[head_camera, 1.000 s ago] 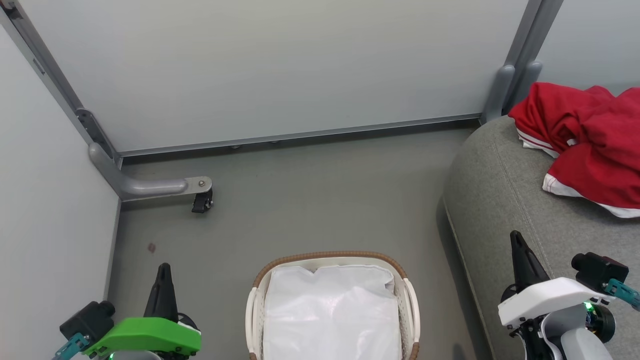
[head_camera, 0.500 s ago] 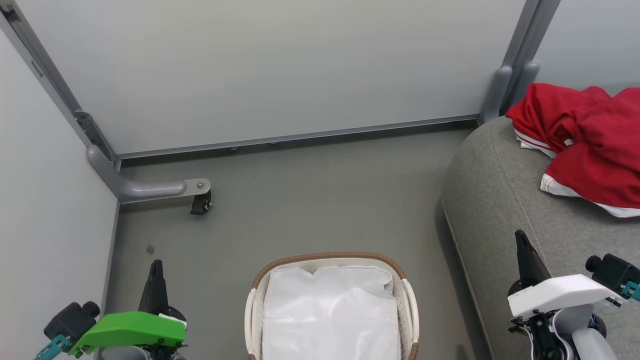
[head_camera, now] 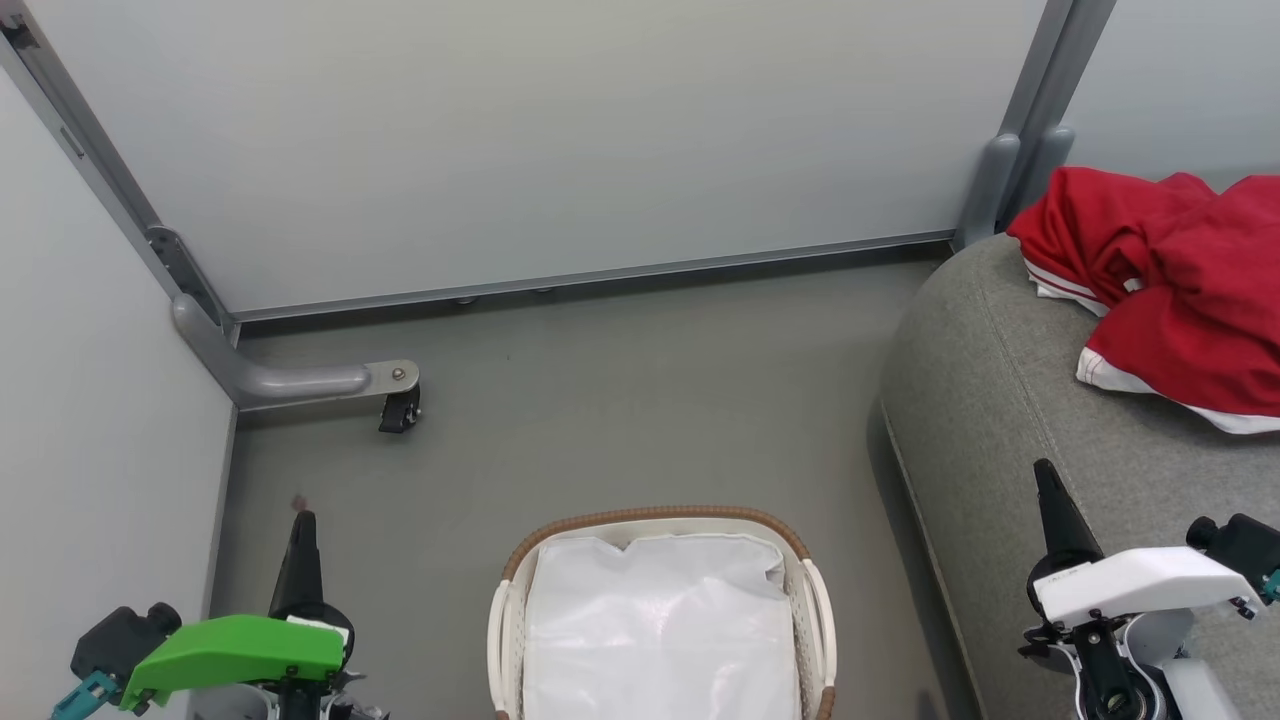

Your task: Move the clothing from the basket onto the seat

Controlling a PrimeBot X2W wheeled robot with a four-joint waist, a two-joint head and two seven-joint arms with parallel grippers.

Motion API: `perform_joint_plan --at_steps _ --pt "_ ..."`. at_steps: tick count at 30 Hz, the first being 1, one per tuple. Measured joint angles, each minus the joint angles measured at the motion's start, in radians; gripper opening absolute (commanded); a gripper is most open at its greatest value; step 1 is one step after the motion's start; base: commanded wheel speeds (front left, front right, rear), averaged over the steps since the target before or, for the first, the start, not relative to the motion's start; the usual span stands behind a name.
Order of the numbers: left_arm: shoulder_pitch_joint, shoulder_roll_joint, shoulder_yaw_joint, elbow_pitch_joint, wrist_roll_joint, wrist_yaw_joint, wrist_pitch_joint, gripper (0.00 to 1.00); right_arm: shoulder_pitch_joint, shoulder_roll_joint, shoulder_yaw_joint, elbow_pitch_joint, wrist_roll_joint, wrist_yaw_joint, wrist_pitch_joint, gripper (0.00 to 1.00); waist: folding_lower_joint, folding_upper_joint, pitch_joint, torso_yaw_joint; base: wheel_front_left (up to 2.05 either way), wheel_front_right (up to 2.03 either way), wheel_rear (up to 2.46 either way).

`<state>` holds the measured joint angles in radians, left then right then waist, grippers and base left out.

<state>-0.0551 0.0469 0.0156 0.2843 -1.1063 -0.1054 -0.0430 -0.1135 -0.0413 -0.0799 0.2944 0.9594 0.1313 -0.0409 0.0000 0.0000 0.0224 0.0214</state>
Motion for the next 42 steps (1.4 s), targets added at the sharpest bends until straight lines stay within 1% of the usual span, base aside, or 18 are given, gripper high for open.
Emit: perform_joint_plan --at_steps 20,42 --pt "-0.017 0.000 0.035 -0.014 -0.173 -0.008 0.054 0.00 0.000 -0.002 -0.012 -0.017 0.227 0.000 0.054 0.00 0.0000 0.0000 -0.006 -0.006 0.00 0.00 0.00" --pt "-0.029 0.001 0.065 -0.025 -0.335 -0.016 0.104 0.00 0.000 -0.004 -0.022 -0.032 0.432 -0.001 0.103 0.00 0.0000 0.0000 -0.012 -0.013 0.00 0.00 0.00"
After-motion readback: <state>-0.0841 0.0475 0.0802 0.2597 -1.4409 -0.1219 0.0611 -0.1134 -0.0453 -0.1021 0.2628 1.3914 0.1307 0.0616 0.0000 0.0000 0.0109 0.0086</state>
